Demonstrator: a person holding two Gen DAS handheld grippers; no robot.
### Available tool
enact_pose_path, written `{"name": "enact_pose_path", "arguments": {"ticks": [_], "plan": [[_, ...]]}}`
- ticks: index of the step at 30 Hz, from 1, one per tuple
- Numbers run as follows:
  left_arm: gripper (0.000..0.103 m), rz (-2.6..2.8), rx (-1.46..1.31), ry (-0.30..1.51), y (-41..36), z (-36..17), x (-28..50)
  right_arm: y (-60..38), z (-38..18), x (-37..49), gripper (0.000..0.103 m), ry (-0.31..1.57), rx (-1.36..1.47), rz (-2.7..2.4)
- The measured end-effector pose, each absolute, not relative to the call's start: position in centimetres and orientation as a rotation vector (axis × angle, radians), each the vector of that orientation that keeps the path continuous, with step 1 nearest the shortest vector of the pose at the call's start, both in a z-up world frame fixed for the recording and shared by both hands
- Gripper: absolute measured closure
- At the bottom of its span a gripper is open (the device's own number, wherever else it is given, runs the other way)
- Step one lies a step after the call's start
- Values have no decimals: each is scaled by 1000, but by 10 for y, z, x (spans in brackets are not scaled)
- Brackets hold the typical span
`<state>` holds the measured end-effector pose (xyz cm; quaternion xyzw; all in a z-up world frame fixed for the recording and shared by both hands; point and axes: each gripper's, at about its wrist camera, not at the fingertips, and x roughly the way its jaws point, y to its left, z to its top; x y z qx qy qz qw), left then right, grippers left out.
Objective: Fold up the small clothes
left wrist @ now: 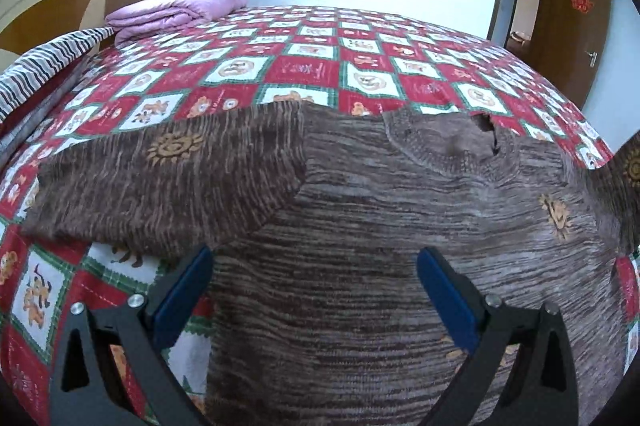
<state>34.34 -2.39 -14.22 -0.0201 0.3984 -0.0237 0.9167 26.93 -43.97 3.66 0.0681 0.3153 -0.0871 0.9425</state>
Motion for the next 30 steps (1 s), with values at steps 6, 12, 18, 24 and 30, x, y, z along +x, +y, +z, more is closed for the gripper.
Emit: {"name": "enact_pose_path", "arguments": {"ticks": [6, 12, 18, 24, 30], "plan": [[0, -69, -73, 810, -20, -143, 339, -382, 52, 284, 98, 639, 92, -89], [0, -83, -97, 816, -16, -145, 339, -318, 54, 301, 98, 648, 41, 14], [0, -86, -121, 827, -13, -148, 338, -253, 22, 330, 98, 695, 23, 110], [0, -85, -134, 846, -10, -151, 340, -195, -63, 373, 90, 823, 129, 273], [0, -73, -162, 853, -4, -152, 339, -205, -104, 339, 70, 872, 188, 351]]}}
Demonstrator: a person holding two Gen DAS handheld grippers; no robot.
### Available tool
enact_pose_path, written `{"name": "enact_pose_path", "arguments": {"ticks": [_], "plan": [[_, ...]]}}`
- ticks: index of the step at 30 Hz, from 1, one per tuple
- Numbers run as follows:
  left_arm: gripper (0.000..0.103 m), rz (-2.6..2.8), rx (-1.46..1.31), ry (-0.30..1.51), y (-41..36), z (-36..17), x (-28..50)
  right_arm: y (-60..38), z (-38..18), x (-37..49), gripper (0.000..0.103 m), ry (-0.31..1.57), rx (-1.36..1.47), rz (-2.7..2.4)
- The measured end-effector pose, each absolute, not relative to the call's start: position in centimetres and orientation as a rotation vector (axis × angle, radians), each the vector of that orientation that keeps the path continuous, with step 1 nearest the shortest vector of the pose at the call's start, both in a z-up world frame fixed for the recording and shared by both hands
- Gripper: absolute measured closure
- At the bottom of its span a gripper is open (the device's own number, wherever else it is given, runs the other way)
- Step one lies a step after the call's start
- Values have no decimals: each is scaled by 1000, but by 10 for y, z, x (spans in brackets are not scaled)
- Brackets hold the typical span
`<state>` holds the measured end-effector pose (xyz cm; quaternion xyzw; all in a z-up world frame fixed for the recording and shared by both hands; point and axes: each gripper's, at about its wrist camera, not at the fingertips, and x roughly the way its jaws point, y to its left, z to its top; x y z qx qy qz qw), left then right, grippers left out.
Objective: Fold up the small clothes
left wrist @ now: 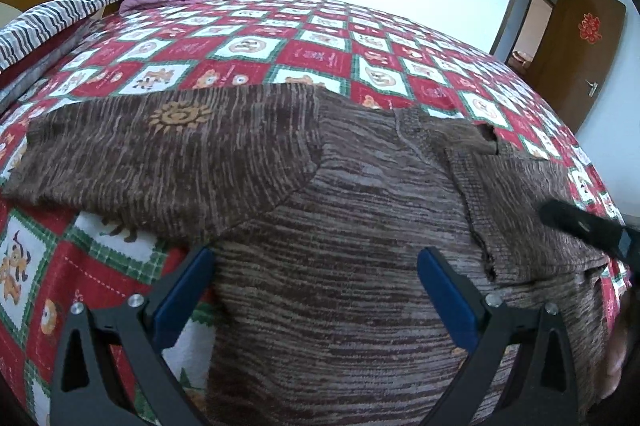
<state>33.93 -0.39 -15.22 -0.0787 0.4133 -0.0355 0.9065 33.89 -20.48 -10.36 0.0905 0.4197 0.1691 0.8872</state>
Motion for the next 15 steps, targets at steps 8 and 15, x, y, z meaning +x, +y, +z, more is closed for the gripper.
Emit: {"name": "enact_pose_path", "arguments": {"ticks": [8, 15], "plan": [[0, -57, 54, 829, -39, -122, 337, -323, -75, 278, 69, 766, 40, 39], [0, -108, 130, 822, -93, -107, 358, -370, -82, 261, 69, 726, 174, -55]]}}
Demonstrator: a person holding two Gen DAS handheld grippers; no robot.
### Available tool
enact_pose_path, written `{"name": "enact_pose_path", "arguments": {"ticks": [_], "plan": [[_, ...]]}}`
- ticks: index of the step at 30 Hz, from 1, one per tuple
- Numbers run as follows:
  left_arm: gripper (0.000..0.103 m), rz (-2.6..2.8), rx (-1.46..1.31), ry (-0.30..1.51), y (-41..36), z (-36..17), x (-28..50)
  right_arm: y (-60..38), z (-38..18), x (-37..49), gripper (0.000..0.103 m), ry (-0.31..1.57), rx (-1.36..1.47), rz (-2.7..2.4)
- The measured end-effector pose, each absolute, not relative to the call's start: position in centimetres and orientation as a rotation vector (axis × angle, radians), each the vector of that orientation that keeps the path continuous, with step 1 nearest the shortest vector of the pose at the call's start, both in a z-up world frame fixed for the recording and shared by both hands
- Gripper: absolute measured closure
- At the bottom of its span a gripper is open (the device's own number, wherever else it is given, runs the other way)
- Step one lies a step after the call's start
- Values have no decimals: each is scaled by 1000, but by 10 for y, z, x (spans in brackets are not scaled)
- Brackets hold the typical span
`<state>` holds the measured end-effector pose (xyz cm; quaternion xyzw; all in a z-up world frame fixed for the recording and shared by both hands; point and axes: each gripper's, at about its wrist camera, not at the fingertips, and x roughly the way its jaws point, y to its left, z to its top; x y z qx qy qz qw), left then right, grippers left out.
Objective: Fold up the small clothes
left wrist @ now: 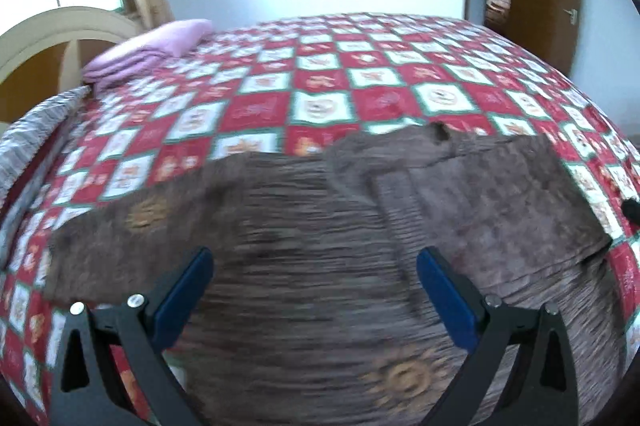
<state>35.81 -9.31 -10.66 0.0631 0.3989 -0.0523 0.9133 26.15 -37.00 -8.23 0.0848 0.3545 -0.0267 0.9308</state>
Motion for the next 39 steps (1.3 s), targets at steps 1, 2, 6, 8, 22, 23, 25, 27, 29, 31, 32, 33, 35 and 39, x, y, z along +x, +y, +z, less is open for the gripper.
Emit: {"name": "enact_pose_path", "arguments": {"ticks": [1, 2, 6, 8, 22, 23, 25, 27, 29, 31, 32, 33, 35, 39], "plan": [[0, -99, 138, 830, -99, -110, 361, -366, -86, 261, 69, 731, 172, -34], [0, -77, 156, 828, -104, -114, 365, -359, -92, 262, 69, 747, 163, 1], [0, -7, 301, 826, -132, -142, 379, -340, -126, 271, 69, 889, -1, -24], [0, 24, 362, 848, -134, -158, 385, -355, -134, 267, 68, 869, 33, -84], [0, 54, 275, 821, -112, -150, 378, -308, -114, 286, 65, 844, -16, 76], [0, 58, 241, 817, -103, -146, 375, -304, -134, 297, 65, 931, -4, 87], [0, 59, 183, 801, -83, -137, 365, -294, -135, 294, 65, 906, -78, 71], [0, 48, 128, 767, -58, -127, 352, -289, -125, 290, 65, 904, -73, 63], [0, 60, 90, 748, -34, -121, 343, -280, -114, 293, 65, 872, -54, 96], [0, 78, 72, 735, -16, -120, 337, -263, -111, 302, 65, 859, -90, 130], [0, 102, 67, 742, -6, -120, 336, -252, -111, 308, 65, 848, -103, 150], [0, 119, 49, 748, 7, -120, 335, -239, -114, 315, 65, 849, -107, 178], [0, 131, -7, 764, 28, -120, 333, -211, -131, 328, 65, 917, -109, 256], [0, 144, -60, 858, 68, -128, 326, -173, -136, 327, 60, 914, -178, 287]]}}
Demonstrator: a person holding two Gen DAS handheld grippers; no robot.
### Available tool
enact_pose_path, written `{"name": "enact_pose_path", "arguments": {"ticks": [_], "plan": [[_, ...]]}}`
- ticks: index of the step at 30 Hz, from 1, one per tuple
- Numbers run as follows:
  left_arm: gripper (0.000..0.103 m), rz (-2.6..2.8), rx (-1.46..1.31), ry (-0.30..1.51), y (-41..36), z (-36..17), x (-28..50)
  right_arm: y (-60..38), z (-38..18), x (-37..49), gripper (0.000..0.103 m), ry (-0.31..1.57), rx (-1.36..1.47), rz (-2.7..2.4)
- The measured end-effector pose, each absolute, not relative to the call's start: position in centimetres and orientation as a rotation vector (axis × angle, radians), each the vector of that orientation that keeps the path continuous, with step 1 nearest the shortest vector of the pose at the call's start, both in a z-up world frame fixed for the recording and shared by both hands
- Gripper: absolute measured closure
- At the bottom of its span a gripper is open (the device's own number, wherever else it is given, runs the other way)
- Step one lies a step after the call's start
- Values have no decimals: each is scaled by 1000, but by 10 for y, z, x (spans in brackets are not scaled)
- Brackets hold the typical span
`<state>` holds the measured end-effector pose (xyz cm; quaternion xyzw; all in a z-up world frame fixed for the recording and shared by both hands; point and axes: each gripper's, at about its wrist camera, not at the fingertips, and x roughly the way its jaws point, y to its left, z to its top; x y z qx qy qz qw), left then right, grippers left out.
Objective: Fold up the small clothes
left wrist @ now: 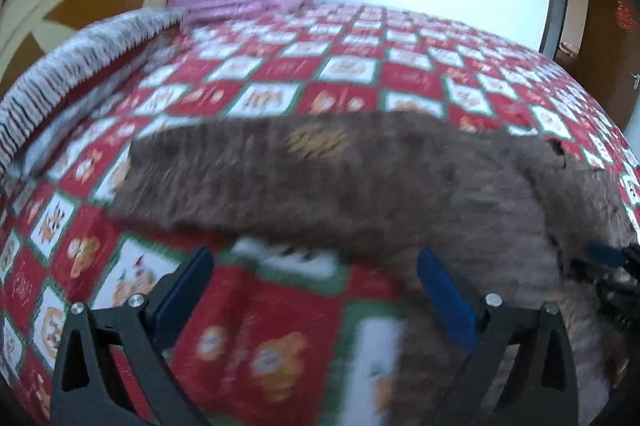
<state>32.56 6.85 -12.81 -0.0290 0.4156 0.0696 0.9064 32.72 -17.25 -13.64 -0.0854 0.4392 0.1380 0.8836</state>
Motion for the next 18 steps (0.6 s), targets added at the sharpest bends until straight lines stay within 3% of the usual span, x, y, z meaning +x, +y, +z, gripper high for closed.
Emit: {"name": "enact_pose_path", "arguments": {"ticks": [4, 7, 10, 15, 18], "plan": [[0, 265, -77, 821, 108, -126, 317, -165, -121, 318, 60, 830, -147, 292], [0, 313, -188, 881, 143, -133, 322, -155, -146, 328, 59, 948, -118, 334], [7, 296, -365, 884, 175, -137, 319, -139, -144, 313, 59, 878, -209, 325], [8, 282, -551, 841, 204, -141, 315, -136, -145, 306, 57, 853, -223, 305], [16, 268, -636, 812, 212, -145, 317, -133, -148, 309, 55, 844, -246, 287]]}}
